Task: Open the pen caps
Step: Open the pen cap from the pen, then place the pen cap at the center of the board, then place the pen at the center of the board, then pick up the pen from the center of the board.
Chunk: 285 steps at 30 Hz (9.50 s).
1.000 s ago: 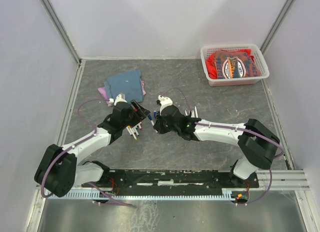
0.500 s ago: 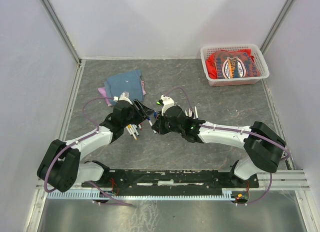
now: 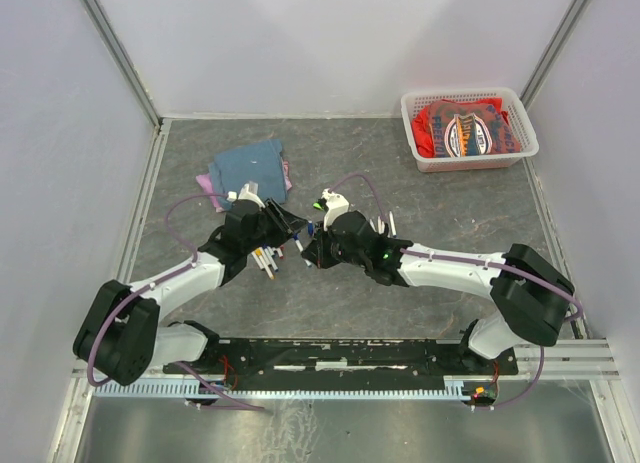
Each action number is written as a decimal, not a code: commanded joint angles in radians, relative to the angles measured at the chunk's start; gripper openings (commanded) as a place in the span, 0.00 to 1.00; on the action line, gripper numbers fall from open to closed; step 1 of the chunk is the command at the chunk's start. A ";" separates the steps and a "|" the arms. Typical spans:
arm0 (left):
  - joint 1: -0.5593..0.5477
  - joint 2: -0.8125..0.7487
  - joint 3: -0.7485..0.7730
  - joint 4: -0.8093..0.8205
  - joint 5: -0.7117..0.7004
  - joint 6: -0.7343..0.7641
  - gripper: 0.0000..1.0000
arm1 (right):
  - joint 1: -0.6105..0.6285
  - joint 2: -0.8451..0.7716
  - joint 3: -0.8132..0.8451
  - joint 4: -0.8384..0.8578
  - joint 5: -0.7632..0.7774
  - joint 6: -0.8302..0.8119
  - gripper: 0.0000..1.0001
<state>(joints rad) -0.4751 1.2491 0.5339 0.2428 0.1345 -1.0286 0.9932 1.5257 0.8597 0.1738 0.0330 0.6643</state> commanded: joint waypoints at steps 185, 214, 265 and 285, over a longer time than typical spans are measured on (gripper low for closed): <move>-0.157 0.366 0.609 -0.411 -0.542 0.317 0.42 | -0.260 0.004 0.112 -0.306 0.330 -0.219 0.30; -0.095 -0.435 0.024 -0.396 -0.840 0.097 0.64 | -0.018 0.614 0.810 -0.440 0.183 -0.176 0.43; -0.095 -0.501 0.005 -0.448 -0.848 0.087 0.65 | 0.005 0.791 0.896 -0.608 0.296 -0.159 0.34; -0.093 -0.479 0.018 -0.450 -0.809 0.104 0.70 | 0.005 0.655 0.736 -0.518 0.303 -0.131 0.01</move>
<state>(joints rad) -0.5732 0.7670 0.5335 -0.2165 -0.6708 -0.9005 0.9943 2.2261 1.6463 -0.3225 0.3309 0.5232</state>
